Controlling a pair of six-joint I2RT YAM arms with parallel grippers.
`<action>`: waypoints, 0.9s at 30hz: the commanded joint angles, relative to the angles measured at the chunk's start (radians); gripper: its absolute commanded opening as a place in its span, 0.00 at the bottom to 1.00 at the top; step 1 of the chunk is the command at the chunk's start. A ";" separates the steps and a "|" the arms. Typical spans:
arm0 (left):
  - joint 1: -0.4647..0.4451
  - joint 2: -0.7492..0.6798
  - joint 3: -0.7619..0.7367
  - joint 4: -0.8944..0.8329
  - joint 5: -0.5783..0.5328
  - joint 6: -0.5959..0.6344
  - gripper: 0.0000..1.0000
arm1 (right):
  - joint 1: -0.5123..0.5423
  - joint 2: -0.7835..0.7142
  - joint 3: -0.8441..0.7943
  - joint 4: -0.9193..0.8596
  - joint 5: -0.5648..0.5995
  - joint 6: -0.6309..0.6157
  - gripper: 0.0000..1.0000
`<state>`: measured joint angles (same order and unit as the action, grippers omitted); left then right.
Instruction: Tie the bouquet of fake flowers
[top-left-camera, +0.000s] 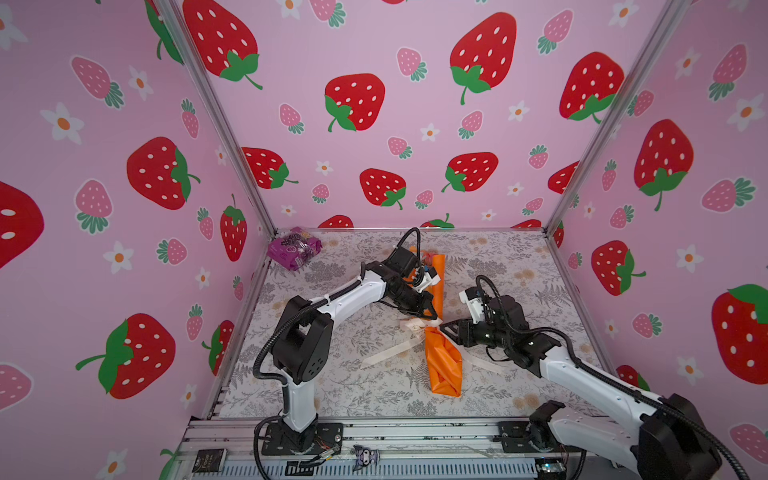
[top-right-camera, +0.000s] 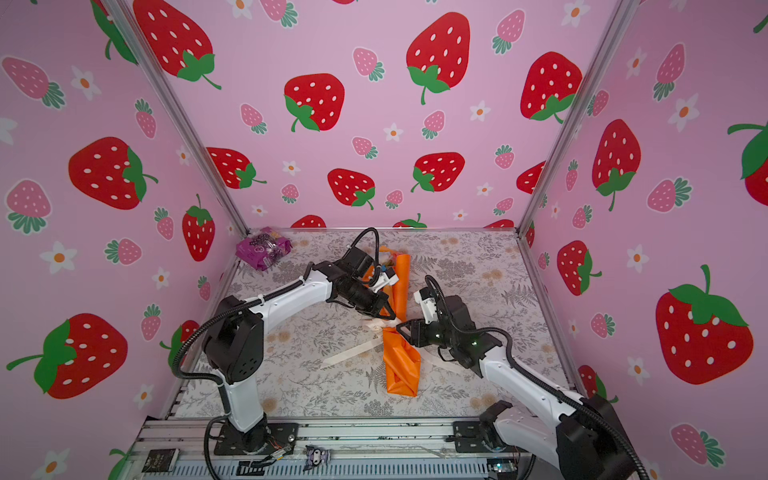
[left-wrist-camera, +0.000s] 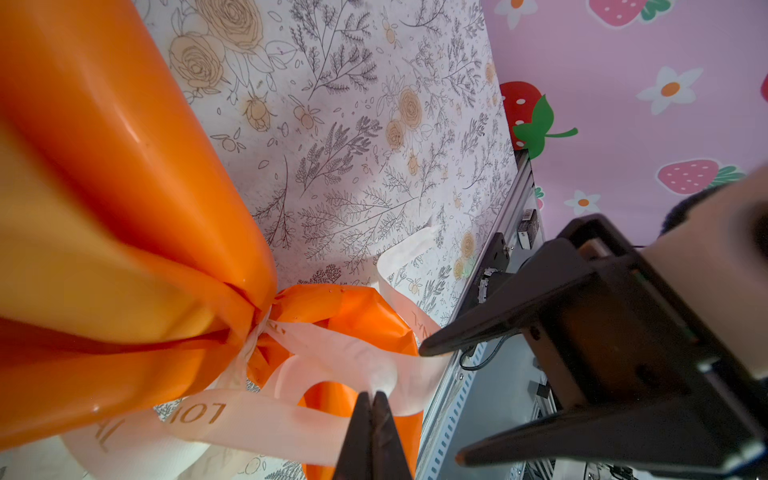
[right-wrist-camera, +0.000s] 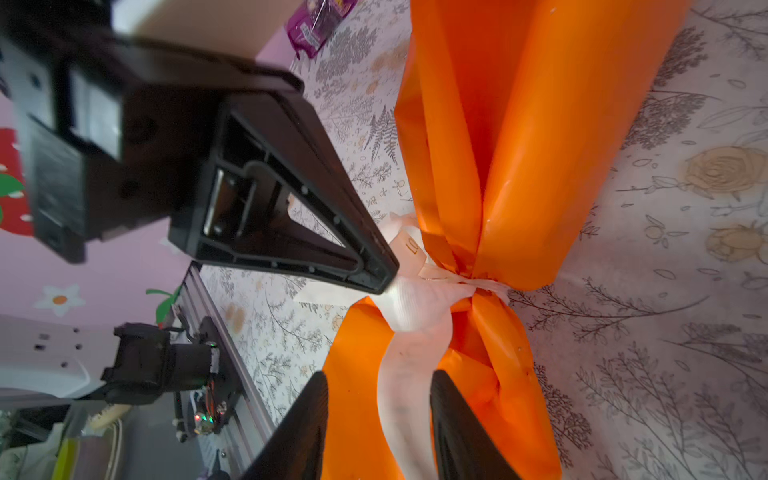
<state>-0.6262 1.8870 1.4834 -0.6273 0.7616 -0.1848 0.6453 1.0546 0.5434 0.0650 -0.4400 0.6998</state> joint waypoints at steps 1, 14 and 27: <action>0.002 -0.034 -0.019 -0.001 0.026 0.003 0.00 | -0.004 -0.018 -0.045 0.084 0.027 0.274 0.42; 0.000 -0.042 -0.058 0.033 0.045 -0.018 0.00 | 0.010 -0.009 -0.113 0.243 0.072 0.749 0.43; -0.001 -0.045 -0.070 0.048 0.063 -0.012 0.00 | 0.036 0.126 -0.164 0.508 0.047 0.912 0.50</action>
<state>-0.6262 1.8706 1.4178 -0.5819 0.7921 -0.2070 0.6743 1.1652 0.4019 0.4465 -0.4007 1.5185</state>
